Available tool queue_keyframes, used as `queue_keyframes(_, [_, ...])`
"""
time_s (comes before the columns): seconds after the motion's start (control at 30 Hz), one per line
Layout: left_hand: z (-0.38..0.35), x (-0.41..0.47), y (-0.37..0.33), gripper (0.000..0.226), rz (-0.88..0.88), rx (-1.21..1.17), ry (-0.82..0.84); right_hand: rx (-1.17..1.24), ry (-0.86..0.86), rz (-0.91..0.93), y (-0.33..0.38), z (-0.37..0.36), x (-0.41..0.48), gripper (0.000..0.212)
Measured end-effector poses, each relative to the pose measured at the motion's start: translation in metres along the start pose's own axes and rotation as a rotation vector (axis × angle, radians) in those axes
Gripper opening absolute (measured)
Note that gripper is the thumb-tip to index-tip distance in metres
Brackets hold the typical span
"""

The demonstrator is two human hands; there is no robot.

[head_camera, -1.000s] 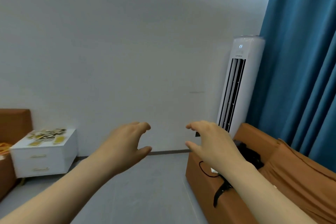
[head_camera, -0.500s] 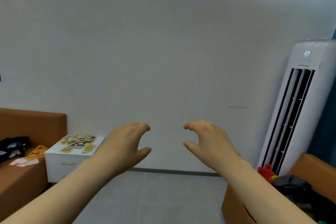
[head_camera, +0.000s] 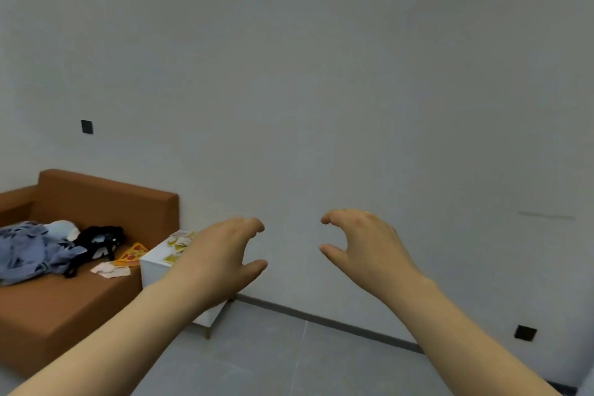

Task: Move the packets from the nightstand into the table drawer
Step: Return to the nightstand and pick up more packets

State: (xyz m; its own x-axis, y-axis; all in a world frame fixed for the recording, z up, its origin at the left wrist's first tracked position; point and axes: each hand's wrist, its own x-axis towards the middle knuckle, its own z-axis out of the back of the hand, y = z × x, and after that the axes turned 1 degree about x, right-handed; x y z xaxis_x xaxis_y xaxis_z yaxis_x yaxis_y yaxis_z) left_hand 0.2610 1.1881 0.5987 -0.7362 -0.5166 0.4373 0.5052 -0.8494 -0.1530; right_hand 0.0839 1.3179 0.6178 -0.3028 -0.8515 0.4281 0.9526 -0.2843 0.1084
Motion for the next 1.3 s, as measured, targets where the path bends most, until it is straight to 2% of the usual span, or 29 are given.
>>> queue_keyframes(0.2, [-0.032,0.05,0.042,0.046,0.165,0.035,0.038,0.065,0.069,0.108,-0.027,-0.053,0.087,0.041])
queue_keyframes(0.43, [-0.063,0.091,0.126,0.047,0.319,0.073,0.052,0.112,0.141,0.197,-0.012,-0.129,0.184,0.041])
queue_keyframes(0.9, [-0.097,0.203,0.365,0.046,0.394,0.073,0.086,0.125,0.243,0.193,0.073,-0.278,0.401,0.041])
queue_keyframes(1.3, [-0.177,0.324,0.514,0.045,0.466,0.069,0.194,0.158,0.332,0.142,0.058,-0.408,0.56,0.044])
